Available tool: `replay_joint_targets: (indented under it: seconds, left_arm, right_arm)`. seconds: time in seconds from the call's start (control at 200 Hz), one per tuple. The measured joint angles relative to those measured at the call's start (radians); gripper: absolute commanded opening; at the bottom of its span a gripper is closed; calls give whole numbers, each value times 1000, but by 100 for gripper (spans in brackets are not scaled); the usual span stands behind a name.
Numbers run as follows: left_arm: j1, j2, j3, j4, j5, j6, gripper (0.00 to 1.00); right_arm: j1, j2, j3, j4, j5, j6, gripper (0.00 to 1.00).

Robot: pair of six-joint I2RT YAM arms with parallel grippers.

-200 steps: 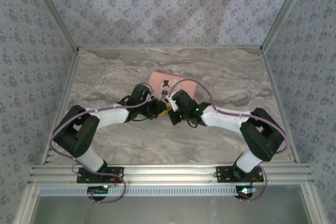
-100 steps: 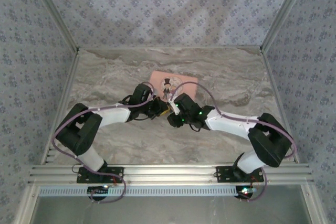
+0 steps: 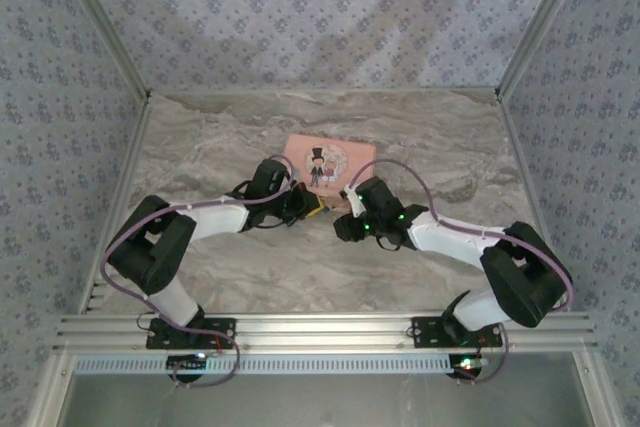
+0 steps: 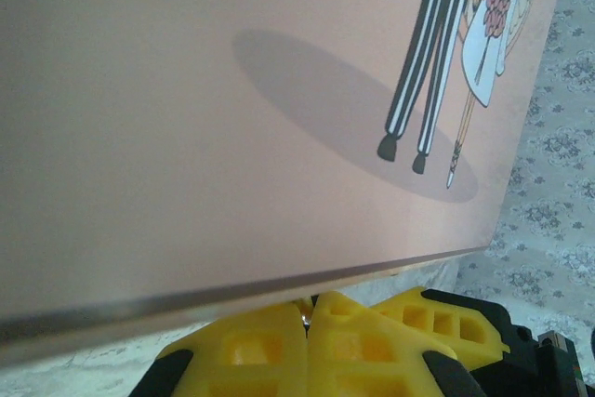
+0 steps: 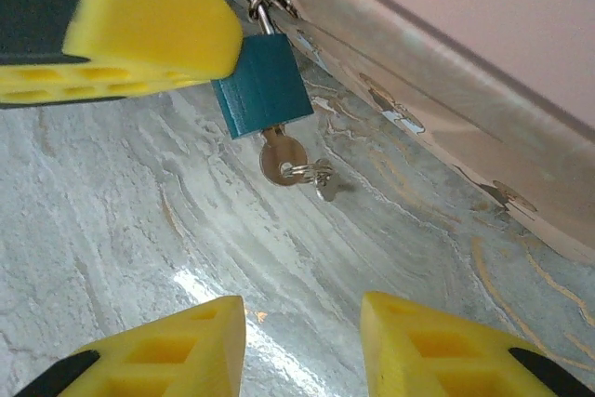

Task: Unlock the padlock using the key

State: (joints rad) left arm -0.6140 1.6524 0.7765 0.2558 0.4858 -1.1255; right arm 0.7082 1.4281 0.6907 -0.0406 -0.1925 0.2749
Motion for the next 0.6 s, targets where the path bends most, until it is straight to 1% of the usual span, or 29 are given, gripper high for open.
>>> replay_joint_targets:
  seconds: [0.235,0.485,0.6]
  left_arm:
    - [7,4,0,10,12,0,0]
    - [19,5,0,17,27,0,0]
    - [25,5,0,17,34,0,0]
  right_arm:
    - [-2,0,5,31,-52,-5,39]
    - [-2,76,88,28,-48,-38,39]
    - [-2,110,130,18,-36,-64,42]
